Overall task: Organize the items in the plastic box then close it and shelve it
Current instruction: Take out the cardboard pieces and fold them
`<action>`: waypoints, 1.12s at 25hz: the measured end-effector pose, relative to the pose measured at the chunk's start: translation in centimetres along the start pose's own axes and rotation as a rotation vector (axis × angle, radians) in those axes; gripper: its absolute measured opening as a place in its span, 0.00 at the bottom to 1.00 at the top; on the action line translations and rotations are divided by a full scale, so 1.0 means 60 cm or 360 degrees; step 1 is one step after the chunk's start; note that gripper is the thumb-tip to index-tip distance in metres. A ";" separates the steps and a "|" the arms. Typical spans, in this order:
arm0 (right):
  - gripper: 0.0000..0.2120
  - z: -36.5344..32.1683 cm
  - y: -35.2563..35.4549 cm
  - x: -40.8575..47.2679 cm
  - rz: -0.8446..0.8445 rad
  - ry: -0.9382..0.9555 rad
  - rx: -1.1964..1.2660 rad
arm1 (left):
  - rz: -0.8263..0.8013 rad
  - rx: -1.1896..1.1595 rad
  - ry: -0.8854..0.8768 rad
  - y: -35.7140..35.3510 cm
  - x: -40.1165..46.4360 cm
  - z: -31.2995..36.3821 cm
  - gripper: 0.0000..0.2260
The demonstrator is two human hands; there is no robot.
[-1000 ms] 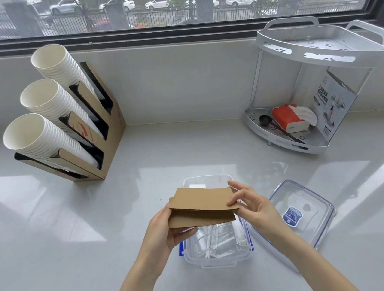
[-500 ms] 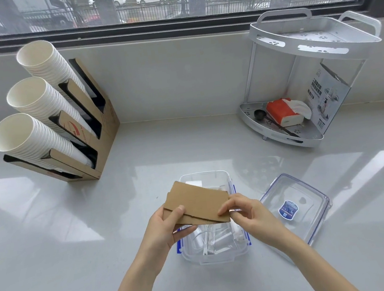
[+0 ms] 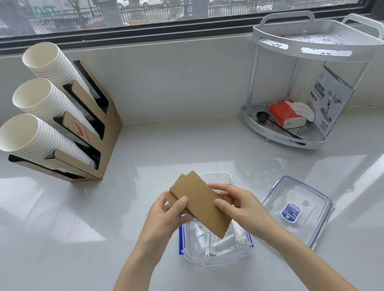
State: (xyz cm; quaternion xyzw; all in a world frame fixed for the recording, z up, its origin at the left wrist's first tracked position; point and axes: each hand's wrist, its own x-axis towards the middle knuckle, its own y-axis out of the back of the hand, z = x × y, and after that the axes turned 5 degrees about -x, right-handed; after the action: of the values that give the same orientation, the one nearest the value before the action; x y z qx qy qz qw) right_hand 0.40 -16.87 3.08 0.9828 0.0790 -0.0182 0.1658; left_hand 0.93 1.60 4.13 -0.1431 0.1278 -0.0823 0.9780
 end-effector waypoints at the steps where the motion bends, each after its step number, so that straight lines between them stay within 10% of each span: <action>1: 0.14 -0.001 -0.005 0.001 0.0030 -0.0020 0.0101 | 0.0029 -0.0079 -0.0027 -0.002 0.001 0.002 0.08; 21: 0.04 0.002 -0.019 0.064 0.0123 -0.0185 0.0144 | -0.0061 0.0488 0.0032 -0.014 0.031 -0.002 0.08; 28: 0.06 0.003 -0.027 0.079 0.0021 -0.0343 0.0082 | 0.0276 0.0754 -0.0110 0.006 0.043 -0.006 0.05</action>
State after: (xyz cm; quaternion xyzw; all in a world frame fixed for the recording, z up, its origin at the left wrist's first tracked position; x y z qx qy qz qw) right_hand 4.80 -14.69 2.08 0.9796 0.0539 -0.1246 0.1482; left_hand 3.37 1.33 3.13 0.0987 0.0832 -0.0208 0.9914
